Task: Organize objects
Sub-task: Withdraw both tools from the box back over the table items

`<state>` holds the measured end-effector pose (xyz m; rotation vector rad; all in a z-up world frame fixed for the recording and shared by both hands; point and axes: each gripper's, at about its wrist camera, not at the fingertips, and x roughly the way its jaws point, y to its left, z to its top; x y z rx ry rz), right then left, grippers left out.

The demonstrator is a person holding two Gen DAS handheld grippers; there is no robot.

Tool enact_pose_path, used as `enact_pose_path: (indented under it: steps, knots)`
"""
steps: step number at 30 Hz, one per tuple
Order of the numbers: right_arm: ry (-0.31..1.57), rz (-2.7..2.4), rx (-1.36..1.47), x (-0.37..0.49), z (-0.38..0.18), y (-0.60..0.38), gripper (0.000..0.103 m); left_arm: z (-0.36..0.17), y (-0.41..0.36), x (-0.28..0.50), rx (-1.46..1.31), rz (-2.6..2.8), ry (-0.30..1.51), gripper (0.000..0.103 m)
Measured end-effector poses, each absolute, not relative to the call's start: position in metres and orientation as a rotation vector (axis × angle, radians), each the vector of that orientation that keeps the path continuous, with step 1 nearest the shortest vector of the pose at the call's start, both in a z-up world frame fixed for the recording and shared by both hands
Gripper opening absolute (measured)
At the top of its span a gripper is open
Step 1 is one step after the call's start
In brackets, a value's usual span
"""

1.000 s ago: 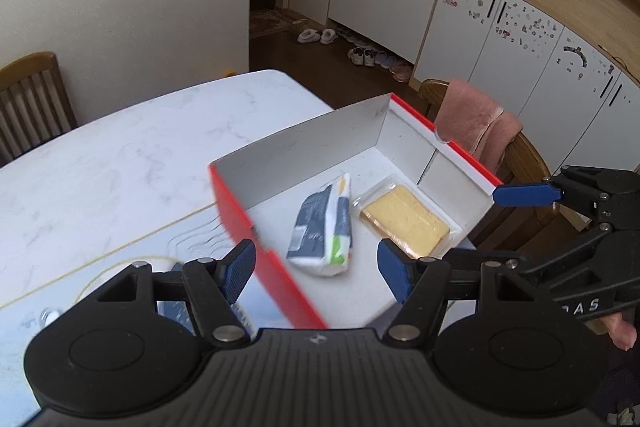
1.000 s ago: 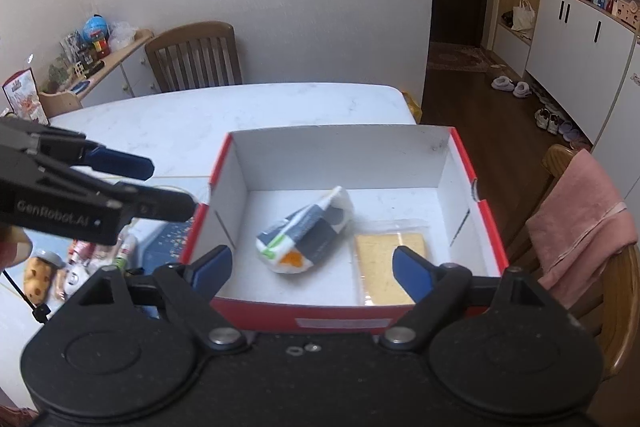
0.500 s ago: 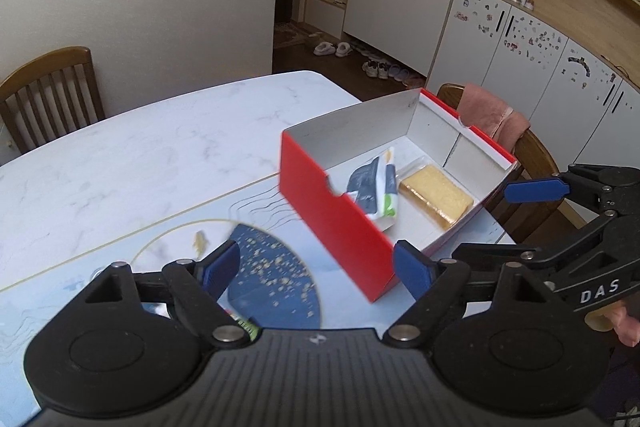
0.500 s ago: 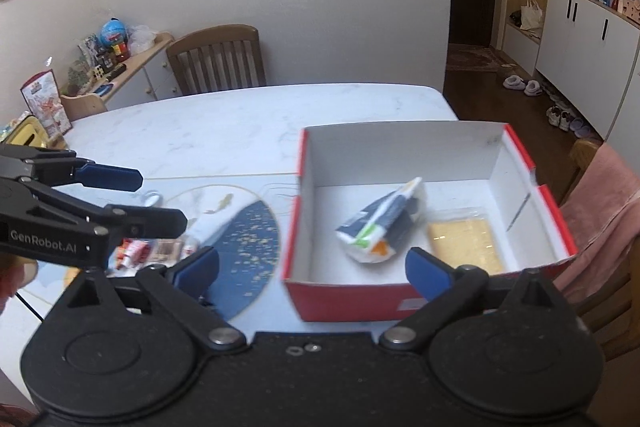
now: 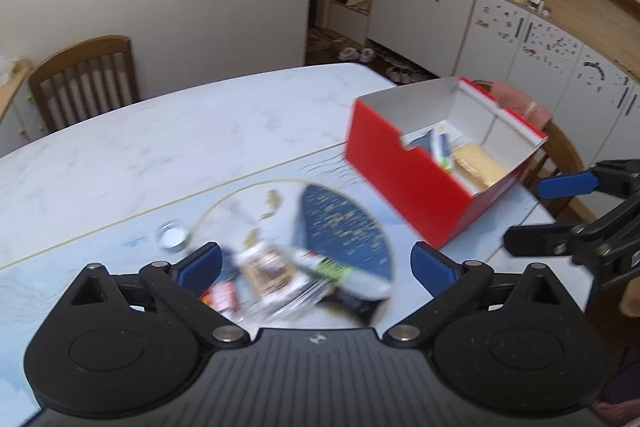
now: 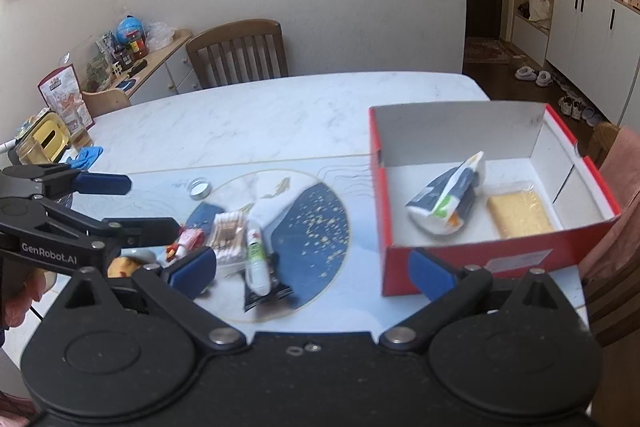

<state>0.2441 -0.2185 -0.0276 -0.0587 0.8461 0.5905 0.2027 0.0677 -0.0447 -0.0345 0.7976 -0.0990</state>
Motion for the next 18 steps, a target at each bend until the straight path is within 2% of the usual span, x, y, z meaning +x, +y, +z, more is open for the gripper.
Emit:
enact_pose_path:
  steps: [11,18]
  knots:
    - [0.863,0.568,-0.117,0.22,-0.046,-0.18,0.103,-0.085,0.135,0.153,-0.054,-0.031,0.892,0.102]
    - [0.887,0.577,-0.177,0.221,-0.065,-0.151,0.103,-0.106,0.154,0.129,-0.052,-0.014,0.881,0.102]
